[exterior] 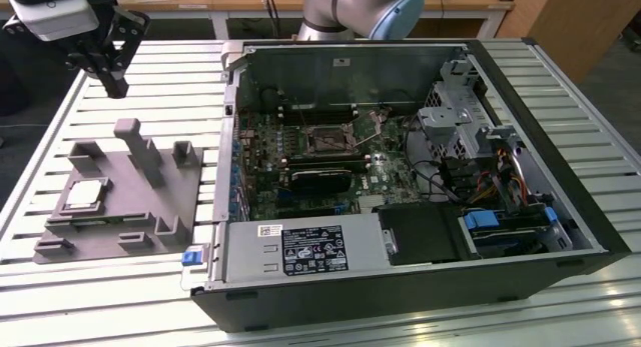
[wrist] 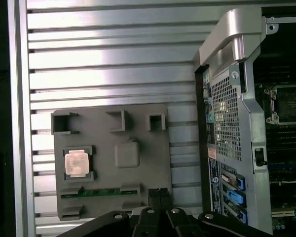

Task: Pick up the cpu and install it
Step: 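Reach for the cpu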

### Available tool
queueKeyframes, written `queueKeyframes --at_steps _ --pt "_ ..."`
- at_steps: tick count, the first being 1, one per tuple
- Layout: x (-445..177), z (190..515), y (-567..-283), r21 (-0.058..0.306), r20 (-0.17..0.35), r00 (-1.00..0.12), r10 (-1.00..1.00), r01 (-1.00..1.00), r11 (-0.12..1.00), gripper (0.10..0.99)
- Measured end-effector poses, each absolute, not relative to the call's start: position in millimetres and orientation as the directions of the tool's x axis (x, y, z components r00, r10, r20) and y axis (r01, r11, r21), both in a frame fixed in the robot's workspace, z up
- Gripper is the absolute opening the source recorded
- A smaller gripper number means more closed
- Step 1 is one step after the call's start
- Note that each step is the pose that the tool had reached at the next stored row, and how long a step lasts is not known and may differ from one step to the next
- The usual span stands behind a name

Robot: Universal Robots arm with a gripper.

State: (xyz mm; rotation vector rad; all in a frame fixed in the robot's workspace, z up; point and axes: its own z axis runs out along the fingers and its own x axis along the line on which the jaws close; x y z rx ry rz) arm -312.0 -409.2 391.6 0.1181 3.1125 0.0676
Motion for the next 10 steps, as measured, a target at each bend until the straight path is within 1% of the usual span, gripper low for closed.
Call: queueKeyframes --at_steps 10 --pt "-328 391 -409 0.044 -0.024 -0.997 0.076 0.075 0.996 0.106"
